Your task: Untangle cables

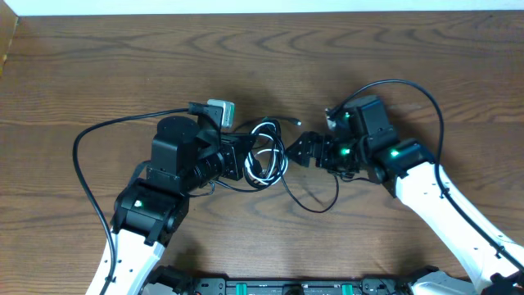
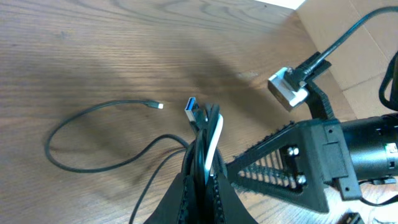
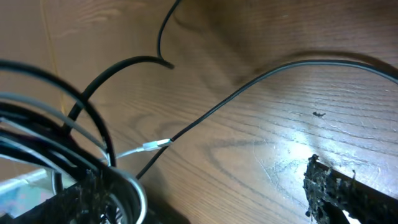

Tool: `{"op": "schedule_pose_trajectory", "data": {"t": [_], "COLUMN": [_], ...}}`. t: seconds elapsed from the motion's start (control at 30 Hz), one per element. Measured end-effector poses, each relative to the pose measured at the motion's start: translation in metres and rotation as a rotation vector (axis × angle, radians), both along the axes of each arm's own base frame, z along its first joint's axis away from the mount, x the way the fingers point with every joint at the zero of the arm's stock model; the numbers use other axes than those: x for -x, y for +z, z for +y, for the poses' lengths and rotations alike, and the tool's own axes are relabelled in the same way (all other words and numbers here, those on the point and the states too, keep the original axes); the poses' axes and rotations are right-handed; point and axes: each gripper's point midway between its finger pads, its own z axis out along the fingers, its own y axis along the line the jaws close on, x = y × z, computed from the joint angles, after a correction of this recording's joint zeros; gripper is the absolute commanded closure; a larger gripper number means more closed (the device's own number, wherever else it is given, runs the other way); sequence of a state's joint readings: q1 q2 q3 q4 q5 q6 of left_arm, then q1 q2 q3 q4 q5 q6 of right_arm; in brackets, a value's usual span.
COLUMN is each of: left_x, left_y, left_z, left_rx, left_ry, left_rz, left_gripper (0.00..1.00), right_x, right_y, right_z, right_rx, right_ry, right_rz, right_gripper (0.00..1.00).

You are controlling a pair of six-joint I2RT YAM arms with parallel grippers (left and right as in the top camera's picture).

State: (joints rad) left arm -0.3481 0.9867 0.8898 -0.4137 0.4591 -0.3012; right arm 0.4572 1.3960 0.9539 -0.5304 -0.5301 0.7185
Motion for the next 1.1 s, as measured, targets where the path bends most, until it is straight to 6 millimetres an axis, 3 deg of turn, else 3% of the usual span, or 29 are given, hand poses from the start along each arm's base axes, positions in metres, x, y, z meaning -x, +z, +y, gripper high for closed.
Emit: {"op": "schedule_pose_trajectory", "data": {"t": [0.33, 0.57, 1.1], "left_x": [0.022, 0.029, 0.036], "left_y": [0.02, 0.024, 0.028], "left_z": [-0.03, -0.035, -0.04], "left_rx": [0.063, 0.082, 0.116], "left_ry": [-0.272, -0.326, -0.374], "left_rz": [-0.109, -0.122, -0.122], "left_gripper": [0.93, 0.92, 0.92], "right_x": [0.001, 0.005, 0.002], "right_y": [0.0, -0.001, -0.01], "right_z": [0.01, 0.019, 0.01], "right_rx": [0.028, 0.056, 0.141], "right_ry": [0.02, 0.031, -0.009], "right_rz": [-0.048, -0.077, -0.095], "right_gripper": [0.01, 0.01, 0.02]}}
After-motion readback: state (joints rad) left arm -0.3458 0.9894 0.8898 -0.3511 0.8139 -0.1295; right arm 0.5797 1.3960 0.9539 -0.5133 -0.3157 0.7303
